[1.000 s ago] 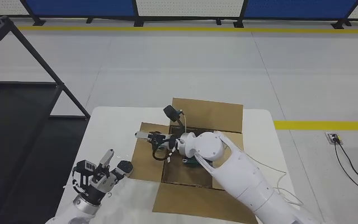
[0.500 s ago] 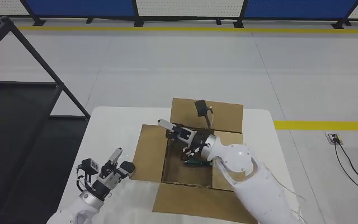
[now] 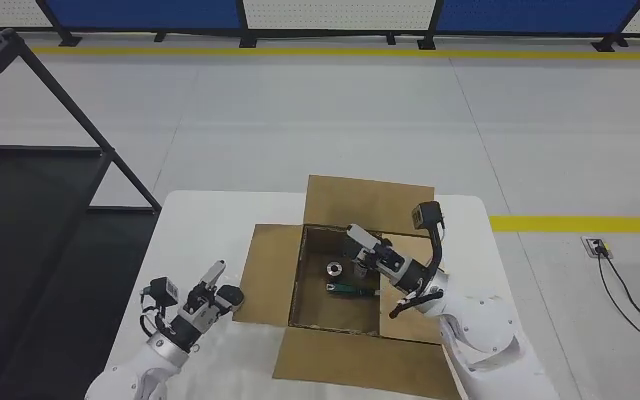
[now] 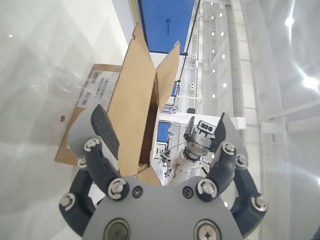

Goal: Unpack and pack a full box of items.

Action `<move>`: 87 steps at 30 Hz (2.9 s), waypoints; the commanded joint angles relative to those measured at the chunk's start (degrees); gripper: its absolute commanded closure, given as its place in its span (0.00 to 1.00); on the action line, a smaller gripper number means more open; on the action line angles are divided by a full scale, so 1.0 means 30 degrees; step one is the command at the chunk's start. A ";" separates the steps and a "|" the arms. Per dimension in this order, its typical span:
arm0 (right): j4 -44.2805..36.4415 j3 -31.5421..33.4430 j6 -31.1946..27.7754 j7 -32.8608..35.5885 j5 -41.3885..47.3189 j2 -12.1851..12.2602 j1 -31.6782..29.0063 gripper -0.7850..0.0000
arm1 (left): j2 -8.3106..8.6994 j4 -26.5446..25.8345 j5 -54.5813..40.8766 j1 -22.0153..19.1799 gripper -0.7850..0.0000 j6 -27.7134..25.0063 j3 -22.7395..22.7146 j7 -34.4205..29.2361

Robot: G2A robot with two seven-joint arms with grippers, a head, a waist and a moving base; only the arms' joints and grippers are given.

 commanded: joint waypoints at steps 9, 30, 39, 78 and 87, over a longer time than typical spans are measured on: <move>-0.0167 0.0514 -0.0317 0.0462 0.0269 0.0186 -0.0633 0.00 | 0.0094 -0.2967 -0.2211 0.1129 0.00 -0.0011 -0.2117 -0.0588; -0.0640 0.3053 -0.2195 0.2662 0.1649 0.0818 -0.2239 0.00 | 0.0471 -0.6577 -0.4767 -0.1576 0.00 0.5366 -0.2507 -0.2722; -0.1149 0.5225 -0.2904 0.4129 0.2774 0.1272 -0.4124 0.00 | 0.0706 -0.5169 -0.1551 -0.5620 0.00 0.8957 0.1562 -0.3460; -0.0109 0.4998 -0.4129 0.4022 0.4427 0.1608 -0.3616 0.00 | 0.0915 -0.5346 0.1759 -0.1138 0.00 0.9759 0.2197 0.1130; 0.0086 0.4604 -0.3939 0.3919 0.4290 0.1702 -0.3179 0.00 | 0.0783 -0.4425 0.2621 -0.0757 0.00 0.8836 0.3129 0.2802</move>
